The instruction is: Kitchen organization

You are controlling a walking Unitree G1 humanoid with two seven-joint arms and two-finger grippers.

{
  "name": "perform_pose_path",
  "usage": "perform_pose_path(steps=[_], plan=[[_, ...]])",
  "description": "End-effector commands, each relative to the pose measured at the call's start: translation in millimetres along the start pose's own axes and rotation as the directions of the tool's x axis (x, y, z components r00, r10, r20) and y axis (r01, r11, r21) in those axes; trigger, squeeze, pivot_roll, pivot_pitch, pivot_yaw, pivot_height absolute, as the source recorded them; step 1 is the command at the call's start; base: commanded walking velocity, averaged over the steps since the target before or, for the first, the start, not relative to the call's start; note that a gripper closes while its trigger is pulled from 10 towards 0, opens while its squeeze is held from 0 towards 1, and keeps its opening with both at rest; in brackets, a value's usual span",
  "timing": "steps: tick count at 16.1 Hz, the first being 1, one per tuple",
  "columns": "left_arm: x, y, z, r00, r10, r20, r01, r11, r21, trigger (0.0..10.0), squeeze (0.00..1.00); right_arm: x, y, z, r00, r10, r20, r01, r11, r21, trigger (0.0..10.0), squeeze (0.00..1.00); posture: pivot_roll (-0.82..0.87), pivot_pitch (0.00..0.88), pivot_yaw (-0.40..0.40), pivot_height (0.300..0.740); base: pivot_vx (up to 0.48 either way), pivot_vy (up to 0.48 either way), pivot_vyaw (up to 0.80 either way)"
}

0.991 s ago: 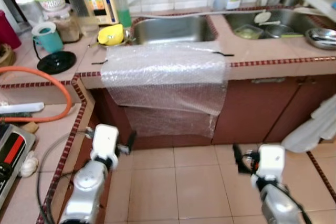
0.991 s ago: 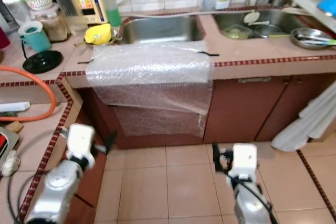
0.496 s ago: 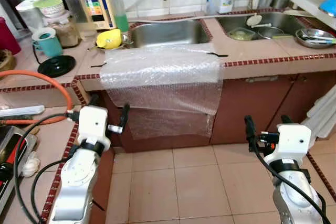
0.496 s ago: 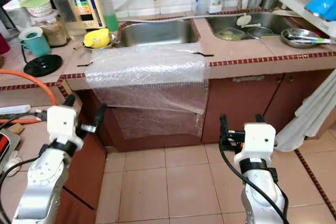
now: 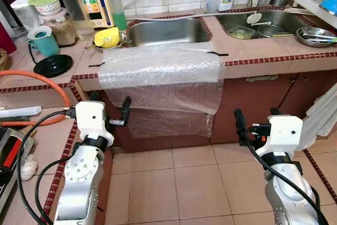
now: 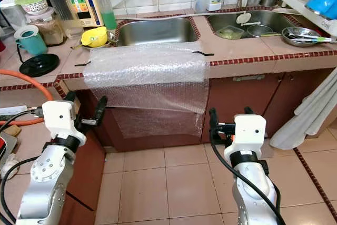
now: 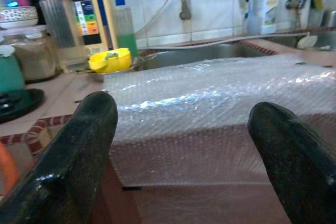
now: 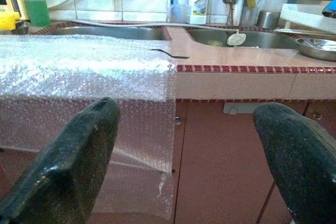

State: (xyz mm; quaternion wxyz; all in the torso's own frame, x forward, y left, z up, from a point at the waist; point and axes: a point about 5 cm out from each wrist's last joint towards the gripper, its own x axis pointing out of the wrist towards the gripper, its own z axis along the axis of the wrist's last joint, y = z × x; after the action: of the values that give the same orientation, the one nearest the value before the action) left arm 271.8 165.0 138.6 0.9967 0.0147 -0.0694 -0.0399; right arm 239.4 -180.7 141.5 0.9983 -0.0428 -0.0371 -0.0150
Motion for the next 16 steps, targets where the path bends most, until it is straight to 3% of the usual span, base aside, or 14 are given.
perform_pose_path(steps=[1, 2, 6, 7, 8, 9, 10, 16], plan=[[-1.3, 4.9, 7.1, 0.999, 0.013, 0.035, -0.013, 1.000, 0.004, 2.1, 0.00, 0.4, 1.2, 7.5, 1.000, 0.003, 0.027, -0.003, 1.000, 0.019, 3.6, 0.00, -0.02, 0.000, 0.096, 0.740, 0.000, 0.000, 0.00], [-1.9, 3.2, 8.7, 0.999, -0.005, 0.043, 0.006, 1.000, -0.027, 0.0, 0.00, 0.5, 1.2, 9.2, 0.999, -0.005, 0.035, 0.004, 0.999, 0.032, 0.0, 0.00, -0.02, 0.000, 0.097, 0.740, 0.000, 0.000, 0.00], [-1.8, 2.7, 10.0, 0.999, -0.010, 0.030, 0.010, 1.000, 0.004, 0.0, 0.00, -0.6, 1.9, 11.7, 1.000, -0.013, 0.015, 0.012, 0.999, 0.036, 0.0, 0.00, -0.03, 0.000, 0.102, 0.740, 0.000, 0.000, 0.00], [-1.4, 3.8, 8.5, 1.000, 0.001, 0.011, -0.002, 0.999, 0.049, 4.9, 0.00, -0.5, 1.4, 11.4, 1.000, -0.017, 0.011, 0.017, 0.999, 0.031, 0.0, 0.00, -0.03, 0.000, 0.102, 0.740, 0.000, 0.000, 0.00], [-1.0, 4.1, 6.9, 1.000, -0.002, 0.000, 0.002, 0.997, 0.075, 10.0, 0.00, -0.4, 1.0, 10.8, 1.000, -0.019, 0.006, 0.019, 0.999, 0.026, 2.0, 0.00, -0.03, 0.000, 0.102, 0.740, 0.000, 0.000, 0.00], [-1.9, 5.1, 8.0, 1.000, 0.006, 0.017, -0.007, 1.000, 0.028, 10.0, 0.51, -0.3, 2.1, 10.5, 1.000, -0.008, 0.006, 0.008, 0.999, 0.039, 10.0, 0.00, -0.02, 0.000, 0.100, 0.740, 0.000, 0.000, 0.00], [-1.9, 8.8, 7.1, 0.999, 0.052, 0.007, -0.052, 0.999, 0.010, 10.0, 1.00, -0.4, 3.6, 11.3, 1.000, 0.004, 0.012, -0.004, 0.999, 0.047, 10.0, 1.00, -0.02, 0.000, 0.098, 0.740, 0.000, 0.000, 0.00], [-0.6, 10.3, 4.9, 0.998, 0.067, -0.013, -0.067, 0.998, -0.009, 10.0, 1.00, 2.6, 6.1, 12.0, 1.000, 0.026, 0.011, -0.027, 0.998, 0.051, 10.0, 1.00, -0.01, 0.000, 0.088, 0.740, 0.000, 0.000, 0.00]])
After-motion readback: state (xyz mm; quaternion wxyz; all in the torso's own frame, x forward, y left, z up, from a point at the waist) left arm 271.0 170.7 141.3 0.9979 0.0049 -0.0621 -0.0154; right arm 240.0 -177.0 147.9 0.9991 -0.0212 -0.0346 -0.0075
